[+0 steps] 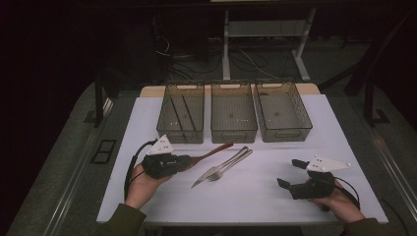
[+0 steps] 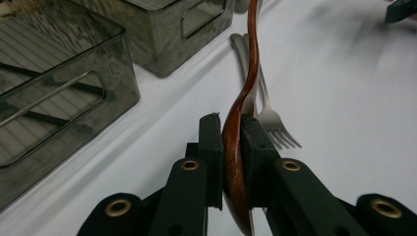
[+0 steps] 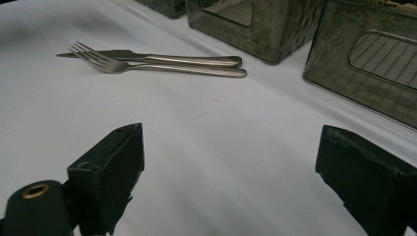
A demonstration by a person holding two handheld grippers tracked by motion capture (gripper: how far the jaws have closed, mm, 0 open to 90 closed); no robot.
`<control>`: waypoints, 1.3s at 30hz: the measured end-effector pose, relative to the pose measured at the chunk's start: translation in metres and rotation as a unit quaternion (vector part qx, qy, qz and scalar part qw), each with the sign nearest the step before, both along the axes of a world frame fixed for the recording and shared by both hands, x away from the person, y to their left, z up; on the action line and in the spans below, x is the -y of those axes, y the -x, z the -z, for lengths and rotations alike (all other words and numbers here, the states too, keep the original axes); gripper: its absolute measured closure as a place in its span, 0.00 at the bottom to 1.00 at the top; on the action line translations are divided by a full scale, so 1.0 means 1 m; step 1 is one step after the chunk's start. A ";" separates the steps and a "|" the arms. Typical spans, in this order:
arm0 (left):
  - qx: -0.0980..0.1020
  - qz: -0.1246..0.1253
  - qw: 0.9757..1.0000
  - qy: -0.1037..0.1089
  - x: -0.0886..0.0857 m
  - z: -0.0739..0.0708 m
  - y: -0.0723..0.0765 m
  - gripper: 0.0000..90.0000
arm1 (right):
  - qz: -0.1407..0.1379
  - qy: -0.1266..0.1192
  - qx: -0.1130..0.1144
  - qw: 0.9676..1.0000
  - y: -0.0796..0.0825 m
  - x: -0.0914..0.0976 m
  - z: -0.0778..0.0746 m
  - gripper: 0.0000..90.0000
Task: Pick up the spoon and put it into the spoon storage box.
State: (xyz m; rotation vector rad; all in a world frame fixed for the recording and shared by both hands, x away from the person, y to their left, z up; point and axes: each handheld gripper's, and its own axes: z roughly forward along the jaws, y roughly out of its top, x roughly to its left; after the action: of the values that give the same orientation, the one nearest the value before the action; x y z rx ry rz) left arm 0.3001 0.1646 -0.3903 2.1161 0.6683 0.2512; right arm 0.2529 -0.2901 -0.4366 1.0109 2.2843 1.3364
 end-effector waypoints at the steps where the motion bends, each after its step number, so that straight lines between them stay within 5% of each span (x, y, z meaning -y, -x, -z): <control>1: -0.002 0.001 1.000 -0.001 0.001 -0.001 -0.001 0.89 | -0.002 -0.002 -0.001 1.000 0.000 0.000 0.000 0.12; 19: 0.015 0.007 1.000 0.006 0.022 -0.020 -0.033 0.89 | 0.007 0.001 -0.006 1.000 -0.002 0.001 0.001 0.12; 39: 0.028 -0.042 0.999 -0.001 0.054 -0.035 -0.085 0.89 | 0.011 -0.001 -0.007 1.000 -0.003 0.002 0.001 0.12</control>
State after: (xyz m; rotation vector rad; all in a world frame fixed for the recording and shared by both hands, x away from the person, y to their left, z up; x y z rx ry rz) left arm 0.3848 0.1107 -0.3551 2.0784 0.7260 0.3561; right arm 0.2556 -0.2918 -0.4375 1.0466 2.2756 1.3279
